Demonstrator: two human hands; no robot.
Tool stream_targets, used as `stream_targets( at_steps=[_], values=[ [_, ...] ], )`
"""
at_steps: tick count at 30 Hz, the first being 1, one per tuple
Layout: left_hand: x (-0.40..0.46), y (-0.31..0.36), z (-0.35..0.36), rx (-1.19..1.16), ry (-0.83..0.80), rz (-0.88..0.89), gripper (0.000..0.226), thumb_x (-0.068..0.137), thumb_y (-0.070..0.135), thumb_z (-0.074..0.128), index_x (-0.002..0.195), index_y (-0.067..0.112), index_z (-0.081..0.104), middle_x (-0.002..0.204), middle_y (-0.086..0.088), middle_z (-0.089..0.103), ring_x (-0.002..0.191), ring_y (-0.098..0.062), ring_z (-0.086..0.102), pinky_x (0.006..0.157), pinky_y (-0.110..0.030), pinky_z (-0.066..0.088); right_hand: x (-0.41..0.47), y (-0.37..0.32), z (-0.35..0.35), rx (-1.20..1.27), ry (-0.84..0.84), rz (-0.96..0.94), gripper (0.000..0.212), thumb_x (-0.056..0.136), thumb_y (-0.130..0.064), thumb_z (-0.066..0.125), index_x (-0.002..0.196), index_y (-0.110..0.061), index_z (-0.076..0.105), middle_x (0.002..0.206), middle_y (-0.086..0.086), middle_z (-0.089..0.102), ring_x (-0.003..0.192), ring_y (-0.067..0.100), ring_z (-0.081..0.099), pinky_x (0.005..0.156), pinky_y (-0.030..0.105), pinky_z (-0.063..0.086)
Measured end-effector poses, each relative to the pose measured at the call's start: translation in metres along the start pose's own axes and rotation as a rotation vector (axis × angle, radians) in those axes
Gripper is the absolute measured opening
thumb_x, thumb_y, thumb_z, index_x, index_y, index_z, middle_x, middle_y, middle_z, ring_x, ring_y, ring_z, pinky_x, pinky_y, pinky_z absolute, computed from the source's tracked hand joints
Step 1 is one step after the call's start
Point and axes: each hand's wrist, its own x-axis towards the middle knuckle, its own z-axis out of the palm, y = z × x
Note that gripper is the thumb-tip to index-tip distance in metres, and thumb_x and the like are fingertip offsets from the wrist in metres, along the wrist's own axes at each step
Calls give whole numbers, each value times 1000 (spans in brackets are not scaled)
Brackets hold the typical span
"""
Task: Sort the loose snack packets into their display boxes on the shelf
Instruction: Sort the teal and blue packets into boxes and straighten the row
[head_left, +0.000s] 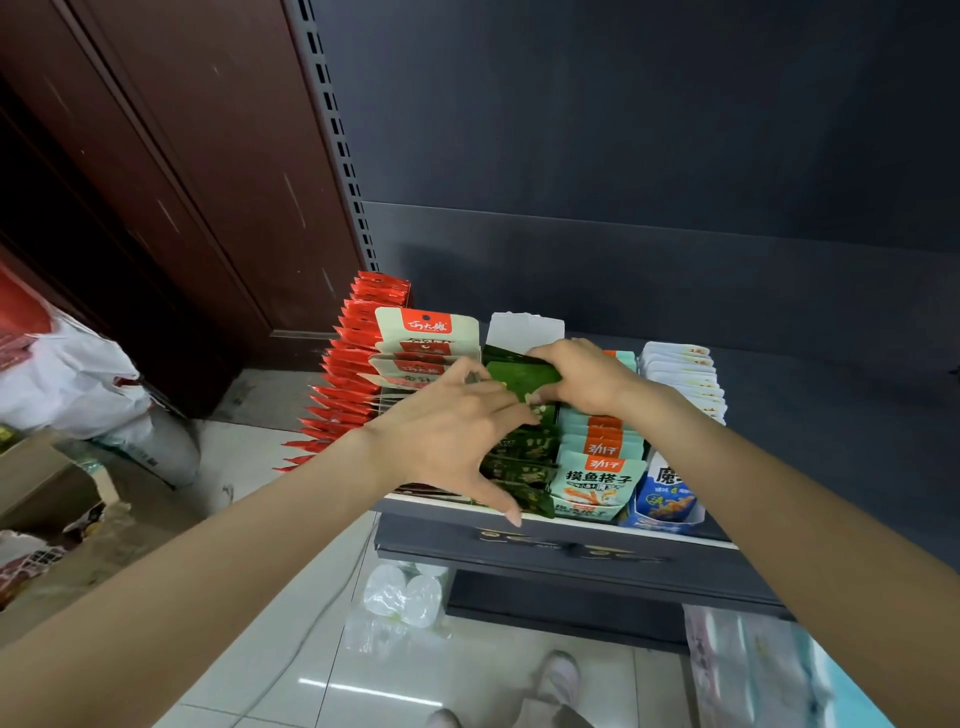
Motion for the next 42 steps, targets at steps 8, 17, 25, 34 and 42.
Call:
stream_targets(
  at_steps=[8, 17, 25, 34, 42],
  values=[
    [10, 11, 1, 80, 42, -5, 21, 88, 24, 63, 105, 12, 64, 89, -1, 69, 83, -24, 63, 85, -33, 33, -3, -4, 3, -161, 72, -21, 30, 86, -32, 65, 115, -26, 67, 116, 5, 59, 115, 24, 42, 93, 40, 42],
    [29, 15, -2, 88, -9, -317, 25, 86, 7, 62, 108, 16, 54, 97, 1, 65, 95, -21, 59, 86, -33, 33, 2, -10, -16, -44, -57, 7, 11, 85, -16, 66, 92, -24, 66, 93, 1, 67, 90, 21, 61, 80, 39, 51],
    [19, 38, 26, 276, 11, -339, 54, 95, 17, 27, 142, -10, 24, 142, -29, 37, 131, -38, 38, 108, -44, 33, -26, 1, -21, 88, 426, -28, 55, 90, -9, 57, 141, -23, 40, 142, 3, 43, 132, 19, 36, 108, 31, 29],
    [56, 47, 32, -33, -100, -609, 83, 95, 29, 38, 141, -3, -24, 150, -23, -28, 139, -37, -24, 116, -45, -7, -24, 1, -13, -102, 104, 0, 83, 88, 14, 37, 150, -22, -5, 159, -4, -3, 145, 7, -1, 116, 24, 9],
    [63, 41, 31, -204, -87, -641, 99, 88, 52, 43, 145, 0, -18, 151, -19, -28, 139, -30, -28, 117, -43, -10, -16, -3, -15, -35, 386, -79, 48, 97, -13, 44, 144, -18, 35, 139, 4, 44, 129, 18, 39, 103, 33, 39]
  ],
)
